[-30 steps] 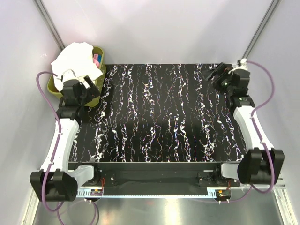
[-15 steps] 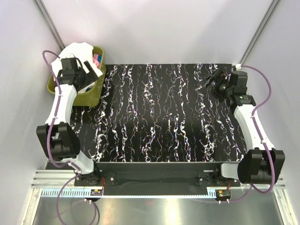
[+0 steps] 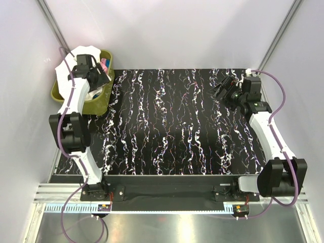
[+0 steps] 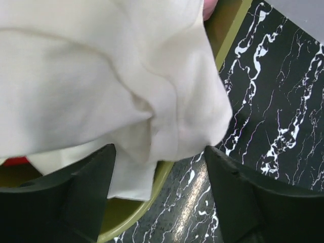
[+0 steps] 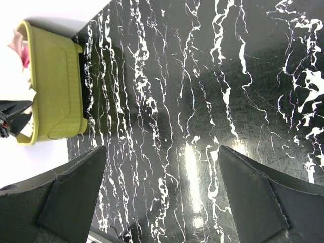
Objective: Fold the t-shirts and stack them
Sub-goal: Grab the tshirt from the pile, then move the tshirt to the center of the board
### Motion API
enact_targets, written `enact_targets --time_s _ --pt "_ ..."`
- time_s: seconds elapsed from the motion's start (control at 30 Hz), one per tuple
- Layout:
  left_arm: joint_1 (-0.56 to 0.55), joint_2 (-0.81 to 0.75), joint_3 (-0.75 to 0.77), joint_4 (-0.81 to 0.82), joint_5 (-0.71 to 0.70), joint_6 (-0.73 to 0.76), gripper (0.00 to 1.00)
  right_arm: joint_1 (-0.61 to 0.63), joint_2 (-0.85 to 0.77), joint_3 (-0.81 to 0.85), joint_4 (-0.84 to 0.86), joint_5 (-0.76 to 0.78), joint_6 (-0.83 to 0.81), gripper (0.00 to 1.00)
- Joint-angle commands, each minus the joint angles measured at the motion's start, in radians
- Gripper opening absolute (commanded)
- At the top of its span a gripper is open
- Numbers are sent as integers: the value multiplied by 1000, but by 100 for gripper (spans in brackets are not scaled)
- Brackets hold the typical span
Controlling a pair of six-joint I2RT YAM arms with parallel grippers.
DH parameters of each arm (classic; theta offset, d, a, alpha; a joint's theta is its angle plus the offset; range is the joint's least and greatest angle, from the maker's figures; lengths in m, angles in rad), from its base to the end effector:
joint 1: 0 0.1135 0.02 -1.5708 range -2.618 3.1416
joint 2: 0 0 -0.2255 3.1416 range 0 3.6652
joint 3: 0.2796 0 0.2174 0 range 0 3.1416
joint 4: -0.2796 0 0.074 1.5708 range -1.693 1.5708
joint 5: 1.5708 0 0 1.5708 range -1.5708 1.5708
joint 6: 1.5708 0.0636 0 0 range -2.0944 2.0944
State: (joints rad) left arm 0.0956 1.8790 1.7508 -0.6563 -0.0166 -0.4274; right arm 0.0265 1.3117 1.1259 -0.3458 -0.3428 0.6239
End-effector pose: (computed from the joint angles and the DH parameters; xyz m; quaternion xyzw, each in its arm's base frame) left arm 0.3988 0.0393 0.2640 -0.2419 0.8915 -0.0557 0.3791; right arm 0.2934 0.0292 0.2840 0.1708 0.8423 0.2966 0.4163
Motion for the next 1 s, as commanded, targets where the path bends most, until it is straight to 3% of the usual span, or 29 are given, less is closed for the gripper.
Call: enact_targets --time_s 0.0,0.07,0.17,0.33,0.47,0.6,0.77,0.8,0.87,0.97 --pt "-22 25 70 1 -37 6 63 10 17 32 -4 -19 -24 100" --pt "-30 29 87 -3 -52 3 27 16 23 35 -5 -15 -29 99" --pt "-46 12 145 -26 -83 6 0 24 26 38 -10 -15 -29 98" --pt "-91 -1 396 -152 -108 27 0 30 18 46 -27 1 -9 97" --pt "-213 -20 568 -169 -56 58 0 30 15 104 -116 59 11 97" --pt "-377 -32 673 -112 91 107 0 27 3 182 -183 77 34 97" --pt "-641 -86 670 -40 401 147 0 27 -84 209 -263 200 51 99" --pt "-722 -134 659 -42 412 162 0 29 -101 206 -269 221 50 100" --pt "-778 -208 600 -5 412 190 0 29 -144 204 -292 277 39 100" --pt "-795 -403 359 88 336 161 1 29 -170 206 -312 297 33 100"
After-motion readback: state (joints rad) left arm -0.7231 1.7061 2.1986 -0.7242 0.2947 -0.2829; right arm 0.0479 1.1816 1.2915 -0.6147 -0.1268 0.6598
